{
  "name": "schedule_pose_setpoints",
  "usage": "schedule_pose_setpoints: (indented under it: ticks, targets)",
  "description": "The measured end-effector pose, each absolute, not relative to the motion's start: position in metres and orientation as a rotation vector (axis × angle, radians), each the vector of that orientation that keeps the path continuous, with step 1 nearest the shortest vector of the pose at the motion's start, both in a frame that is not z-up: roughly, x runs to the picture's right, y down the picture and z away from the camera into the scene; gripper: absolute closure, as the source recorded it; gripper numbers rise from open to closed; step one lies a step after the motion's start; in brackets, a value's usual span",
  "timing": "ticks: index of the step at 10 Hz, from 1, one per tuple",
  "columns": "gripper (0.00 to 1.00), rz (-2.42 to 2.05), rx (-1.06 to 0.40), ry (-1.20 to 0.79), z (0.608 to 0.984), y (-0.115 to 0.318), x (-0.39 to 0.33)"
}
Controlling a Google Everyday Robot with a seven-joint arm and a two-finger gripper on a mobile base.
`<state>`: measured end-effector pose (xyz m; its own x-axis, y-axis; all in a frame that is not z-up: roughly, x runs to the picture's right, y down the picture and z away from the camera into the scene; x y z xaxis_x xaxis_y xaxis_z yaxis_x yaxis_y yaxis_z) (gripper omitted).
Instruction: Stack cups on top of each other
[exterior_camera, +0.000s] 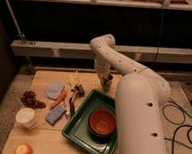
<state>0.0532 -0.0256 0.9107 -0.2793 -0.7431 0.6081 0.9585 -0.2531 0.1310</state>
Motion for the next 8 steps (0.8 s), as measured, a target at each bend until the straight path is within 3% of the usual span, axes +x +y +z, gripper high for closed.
schedule_pose_setpoints:
  ticks: [8]
  targets:
    - [0.2, -1.685, -0.451, -0.596, 0.894, -0.03, 0.096]
